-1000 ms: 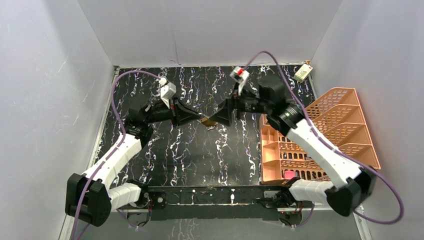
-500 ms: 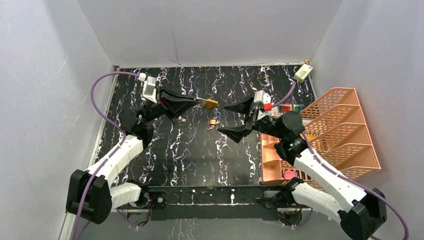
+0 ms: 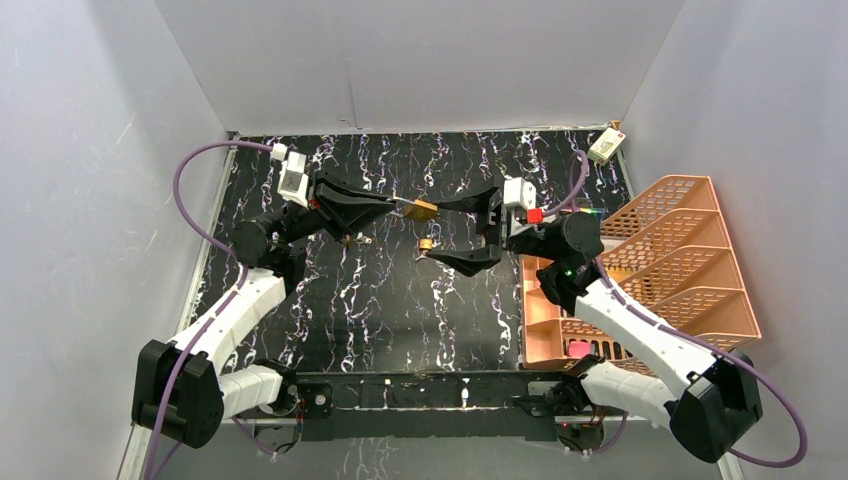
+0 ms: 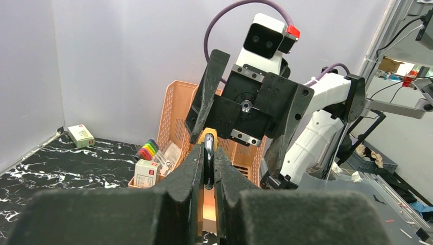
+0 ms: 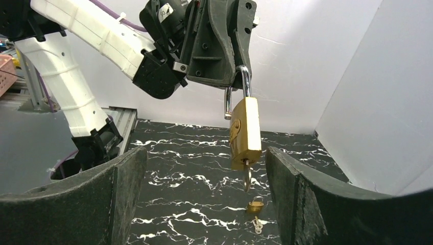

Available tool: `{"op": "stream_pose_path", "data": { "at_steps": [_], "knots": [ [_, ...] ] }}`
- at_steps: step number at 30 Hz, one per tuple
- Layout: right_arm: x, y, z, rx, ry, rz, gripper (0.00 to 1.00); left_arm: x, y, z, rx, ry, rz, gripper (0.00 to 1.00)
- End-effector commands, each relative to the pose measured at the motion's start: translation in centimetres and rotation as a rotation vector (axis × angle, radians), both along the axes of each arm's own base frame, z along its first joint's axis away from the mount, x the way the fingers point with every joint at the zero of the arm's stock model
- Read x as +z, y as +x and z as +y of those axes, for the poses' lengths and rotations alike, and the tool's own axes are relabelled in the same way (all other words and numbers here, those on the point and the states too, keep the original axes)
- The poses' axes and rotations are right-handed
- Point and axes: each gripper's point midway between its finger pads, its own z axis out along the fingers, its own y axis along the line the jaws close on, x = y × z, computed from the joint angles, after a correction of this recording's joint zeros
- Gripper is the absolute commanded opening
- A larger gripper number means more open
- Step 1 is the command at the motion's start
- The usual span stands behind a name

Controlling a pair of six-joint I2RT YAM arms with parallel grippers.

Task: Lock with the key
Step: Lock the lock.

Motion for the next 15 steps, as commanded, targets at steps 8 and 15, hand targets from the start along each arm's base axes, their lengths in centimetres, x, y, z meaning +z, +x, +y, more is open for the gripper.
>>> {"op": "stream_pose_path", "data": {
  "at_steps": [8,15],
  "knots": [
    [3.46,-0.39,0.5,0.049,0.055,-0.077,0.86,4.74,-2.58,0.98,0.007,-0.085,-0.194,0.0],
    [3.65,-0.28,0.85,0.066,0.053,-0.073,0.75,4.78,-2.72,1.04,0.007,-0.085,-0.198,0.0]
  ]
}}
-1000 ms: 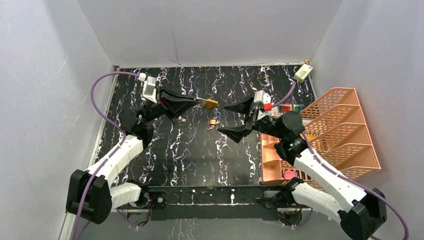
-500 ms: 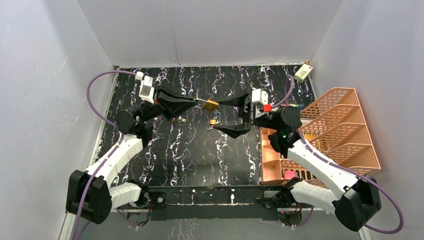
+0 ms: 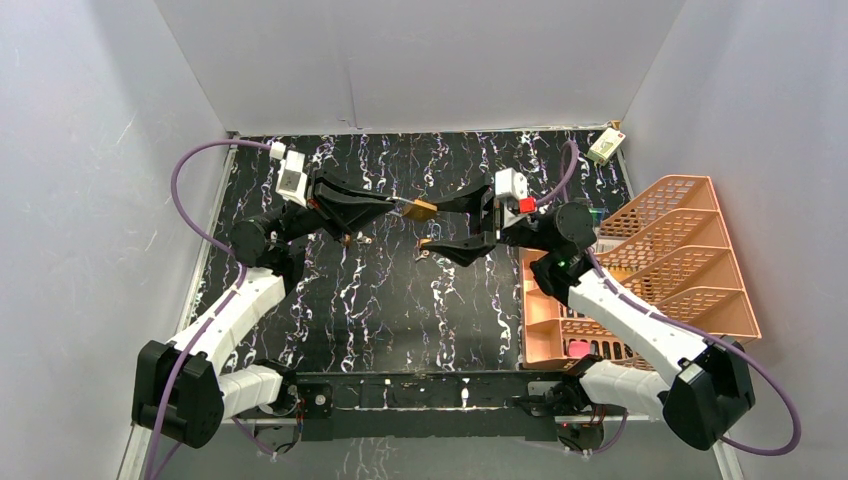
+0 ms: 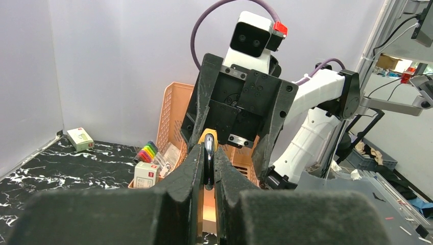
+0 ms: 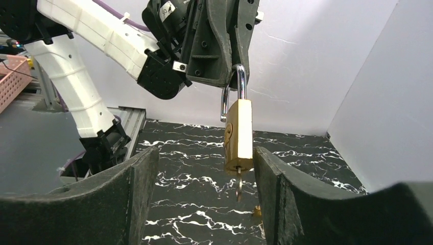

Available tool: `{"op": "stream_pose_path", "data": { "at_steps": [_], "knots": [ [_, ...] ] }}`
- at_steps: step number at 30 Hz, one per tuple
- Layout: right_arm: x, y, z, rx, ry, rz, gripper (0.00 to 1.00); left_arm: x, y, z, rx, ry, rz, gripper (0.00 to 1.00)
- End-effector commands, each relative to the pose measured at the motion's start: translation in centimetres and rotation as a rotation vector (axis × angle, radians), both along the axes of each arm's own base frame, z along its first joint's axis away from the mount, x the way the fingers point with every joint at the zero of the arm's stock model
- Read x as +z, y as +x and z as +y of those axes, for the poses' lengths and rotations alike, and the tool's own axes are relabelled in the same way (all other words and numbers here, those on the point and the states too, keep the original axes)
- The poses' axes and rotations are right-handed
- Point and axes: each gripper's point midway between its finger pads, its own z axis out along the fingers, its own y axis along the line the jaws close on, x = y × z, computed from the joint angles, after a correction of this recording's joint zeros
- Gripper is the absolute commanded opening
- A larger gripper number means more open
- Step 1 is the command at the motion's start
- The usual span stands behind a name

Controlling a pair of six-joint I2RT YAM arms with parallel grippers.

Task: Lock with the key
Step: Lock the lock.

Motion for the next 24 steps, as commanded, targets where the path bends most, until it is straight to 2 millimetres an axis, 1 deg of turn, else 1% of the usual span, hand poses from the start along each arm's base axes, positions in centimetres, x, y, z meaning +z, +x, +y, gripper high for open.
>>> {"op": "stream_pose_path", "data": {
  "at_steps": [1,4,5,6,7,10,12,14,17,18,19,20,21,22,23,24],
  "knots": [
    [3.5,-0.9,-0.2,0.023,0.069,-0.091,0.73,4.3,-2.4,1.0,0.017,-0.086,-0.182,0.0],
    [3.7,-0.9,-0.1,0.038,0.06,-0.086,0.6,4.1,-2.5,1.0,0.018,-0.085,-0.183,0.0],
    [3.5,-1.0,0.1,0.051,0.05,-0.091,0.49,4.0,-2.4,1.1,0.02,-0.084,-0.182,0.0],
    [3.5,-1.2,0.2,0.066,0.041,-0.098,0.22,4.0,-2.5,1.1,0.021,-0.085,-0.182,0.0],
    [3.3,-0.8,0.4,0.062,0.028,-0.071,0.0,4.0,-2.5,1.1,0.021,-0.084,-0.185,0.0],
    [3.0,-0.1,0.7,0.045,-0.03,-0.012,0.0,3.8,-2.7,1.1,0.024,-0.079,-0.193,0.0],
    [3.6,-0.1,0.6,0.04,-0.063,0.007,0.0,3.5,-2.8,1.1,0.027,-0.068,-0.196,0.0],
    [3.6,0.0,0.5,0.031,-0.107,0.031,0.0,3.0,-2.8,1.0,0.022,-0.044,-0.191,0.0],
    [3.6,0.0,0.0,0.03,-0.207,0.054,0.0,1.3,-3.7,0.7,-0.034,0.039,-0.175,0.0],
    [3.4,-0.2,-0.2,0.045,-0.247,0.062,0.0,0.5,-4.3,0.5,-0.075,0.087,-0.174,0.02],
    [3.5,-0.7,-0.5,0.073,-0.288,0.039,0.0,-0.3,-5.1,0.4,-0.125,0.135,-0.163,0.17],
    [3.1,-1.0,-0.7,0.093,-0.335,0.05,0.0,-1.2,-6.0,0.4,-0.178,0.186,-0.165,0.39],
    [3.1,-1.3,-1.0,0.106,-0.374,0.06,0.0,-1.8,-6.7,0.6,-0.226,0.227,-0.144,0.59],
    [2.9,-1.4,-1.2,0.115,-0.415,0.08,0.0,-2.3,-7.4,0.7,-0.261,0.259,-0.138,0.94],
    [2.5,-1.5,-1.3,0.12,-0.448,0.099,0.0,-2.7,-8.0,0.9,-0.288,0.286,-0.129,0.98],
    [2.4,-1.6,-1.5,0.121,-0.469,0.11,0.0,-3.0,-8.4,1.0,-0.306,0.303,-0.121,0.98]
  ]
}}
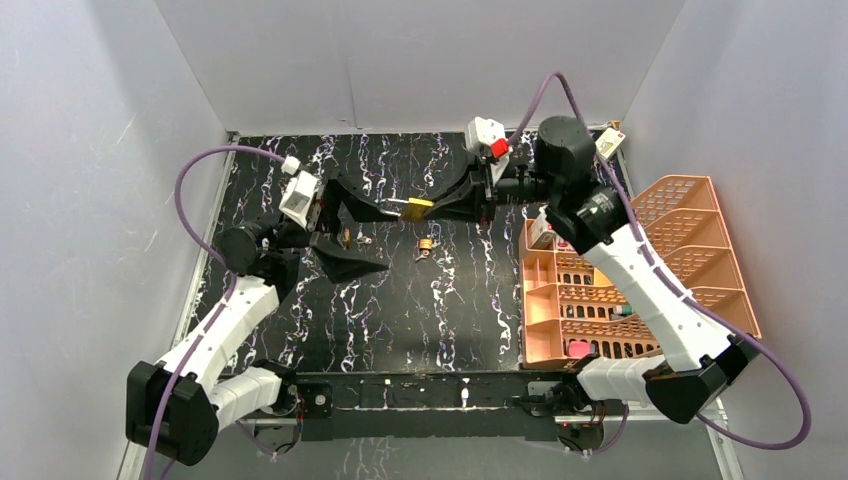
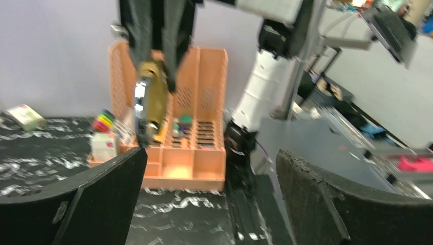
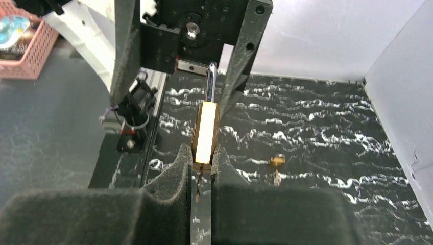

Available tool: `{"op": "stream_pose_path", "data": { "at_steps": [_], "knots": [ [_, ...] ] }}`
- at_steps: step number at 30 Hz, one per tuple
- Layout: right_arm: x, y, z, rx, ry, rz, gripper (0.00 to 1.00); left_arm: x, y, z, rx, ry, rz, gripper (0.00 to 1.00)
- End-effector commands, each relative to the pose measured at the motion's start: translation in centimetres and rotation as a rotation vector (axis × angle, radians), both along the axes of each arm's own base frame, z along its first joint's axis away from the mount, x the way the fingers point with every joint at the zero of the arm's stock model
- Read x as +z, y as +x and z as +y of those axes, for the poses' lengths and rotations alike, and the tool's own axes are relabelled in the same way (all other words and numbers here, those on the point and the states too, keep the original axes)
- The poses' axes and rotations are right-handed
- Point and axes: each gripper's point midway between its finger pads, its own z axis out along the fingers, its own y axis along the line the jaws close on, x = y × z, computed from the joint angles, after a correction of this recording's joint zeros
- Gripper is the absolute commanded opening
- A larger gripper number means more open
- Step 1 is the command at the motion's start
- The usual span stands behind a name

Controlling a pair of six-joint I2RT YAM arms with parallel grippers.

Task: Lock with the key
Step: Lock the lock.

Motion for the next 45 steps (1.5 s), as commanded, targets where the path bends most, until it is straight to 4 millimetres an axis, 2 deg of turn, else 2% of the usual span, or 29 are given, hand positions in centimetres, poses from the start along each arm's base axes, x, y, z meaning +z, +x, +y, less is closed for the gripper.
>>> {"op": "stream_pose_path", "data": {
  "at_steps": [1,4,12,16,21,28,33,40,45],
  "knots": [
    [-1.5,-1.7,-1.8,0.041,-0.161,0.035,0.0,-1.7,-4.3,1.0,-0.169,0.168,-0.042,0.98],
    [-1.6,-2.2,-1.9,0.062,-0.162,0.036,0.0,-2.0,-4.1,1.0,-0.169,0.185,0.005,0.98],
    [-2.5,-2.6,-1.5,0.124,-0.185,0.09,0.0,-1.5,-3.3,0.9,-0.16,0.184,0.007,0.75],
    [-2.5,-3.2,-1.7,0.141,-0.173,0.087,0.0,-1.8,-2.2,1.0,-0.134,0.187,0.022,0.74],
    [-2.7,-3.4,-1.7,0.151,-0.169,0.096,0.0,-1.4,-0.8,1.8,-0.031,0.145,-0.019,0.83],
    [-3.3,-3.3,-1.5,0.165,-0.167,0.112,0.0,-0.1,-0.9,2.1,0.022,0.11,-0.075,0.84],
    [-3.2,-3.2,-1.2,0.174,-0.152,0.114,0.0,-0.3,-1.1,2.1,-0.013,0.138,-0.054,0.71],
    [-3.0,-3.1,-0.8,0.193,-0.136,0.122,0.0,-1.9,-1.4,1.5,-0.094,0.19,0.036,0.66],
    [-2.8,-2.9,-0.7,0.188,-0.134,0.123,0.0,-1.8,-1.9,1.3,-0.11,0.19,0.018,0.57]
  ]
}}
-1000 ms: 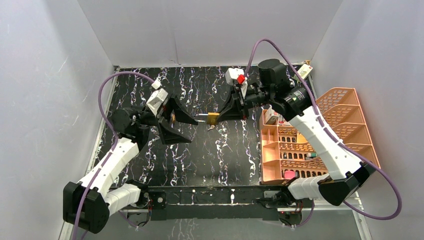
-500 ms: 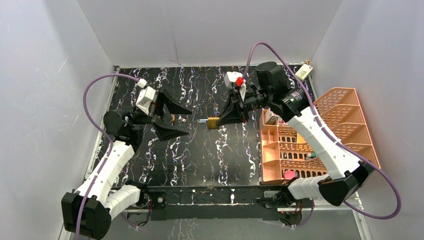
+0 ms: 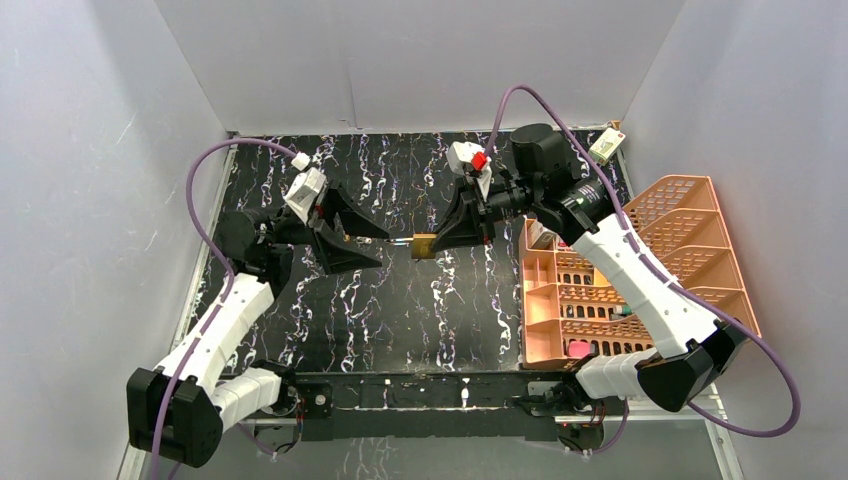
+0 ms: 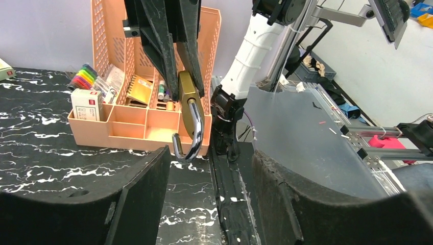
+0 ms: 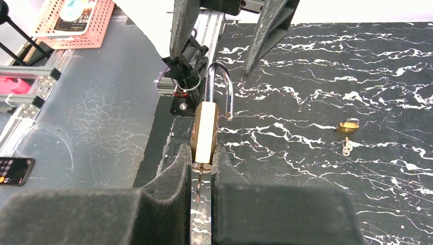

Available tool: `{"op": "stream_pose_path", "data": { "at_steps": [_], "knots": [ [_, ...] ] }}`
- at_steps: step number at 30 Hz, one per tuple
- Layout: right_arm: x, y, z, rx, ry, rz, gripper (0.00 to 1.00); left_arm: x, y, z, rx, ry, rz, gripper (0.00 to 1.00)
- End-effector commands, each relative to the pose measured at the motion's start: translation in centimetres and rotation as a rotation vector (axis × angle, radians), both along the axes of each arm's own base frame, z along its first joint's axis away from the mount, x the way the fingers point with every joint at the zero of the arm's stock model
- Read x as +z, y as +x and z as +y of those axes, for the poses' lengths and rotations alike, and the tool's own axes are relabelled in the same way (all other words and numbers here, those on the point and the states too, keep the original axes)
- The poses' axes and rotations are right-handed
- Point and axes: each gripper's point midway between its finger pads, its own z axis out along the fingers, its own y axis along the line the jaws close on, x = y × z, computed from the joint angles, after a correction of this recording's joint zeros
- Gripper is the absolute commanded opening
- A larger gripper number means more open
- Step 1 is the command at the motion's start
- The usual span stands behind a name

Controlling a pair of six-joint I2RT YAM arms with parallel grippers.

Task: Lock with the key
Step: Lock the lock.

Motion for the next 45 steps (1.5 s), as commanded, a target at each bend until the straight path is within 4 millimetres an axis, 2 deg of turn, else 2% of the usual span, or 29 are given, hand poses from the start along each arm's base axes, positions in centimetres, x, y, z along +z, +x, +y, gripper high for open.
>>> {"op": "stream_pose_path", "data": {
  "at_steps": [1,6,9,14,21,23,28,45],
  "knots": [
    [2.5,-0.5,0.2,0.04,0.078,-0.062,0.0,1.4,-1.4,-0.1,-0.038,-0.008,-0.076,0.56],
    [2.4,-0.2,0.3,0.033,0.076,-0.06,0.0,1.5,-1.8,-0.5,-0.061,-0.009,-0.077,0.36],
    [2.3,-0.1,0.4,0.031,0.075,-0.058,0.0,1.7,-2.2,-0.6,-0.066,-0.018,-0.09,0.31],
    [2.3,0.0,0.5,0.026,0.073,-0.056,0.0,1.9,-2.4,-0.7,-0.068,-0.024,-0.101,0.25],
    [2.3,-0.2,0.3,0.029,0.073,-0.057,0.0,2.0,-1.9,-0.9,-0.052,-0.036,-0.097,0.25],
    [2.2,-0.2,0.3,0.032,0.071,-0.055,0.0,2.2,-1.6,-0.9,-0.046,-0.042,-0.1,0.22],
    [2.1,-0.3,0.3,0.037,0.07,-0.051,0.0,2.8,-1.3,-1.1,-0.032,-0.056,-0.1,0.0],
    [2.3,0.4,1.3,0.056,0.083,-0.047,0.0,1.7,-1.6,-3.2,-0.077,-0.071,-0.016,0.0]
  ]
}}
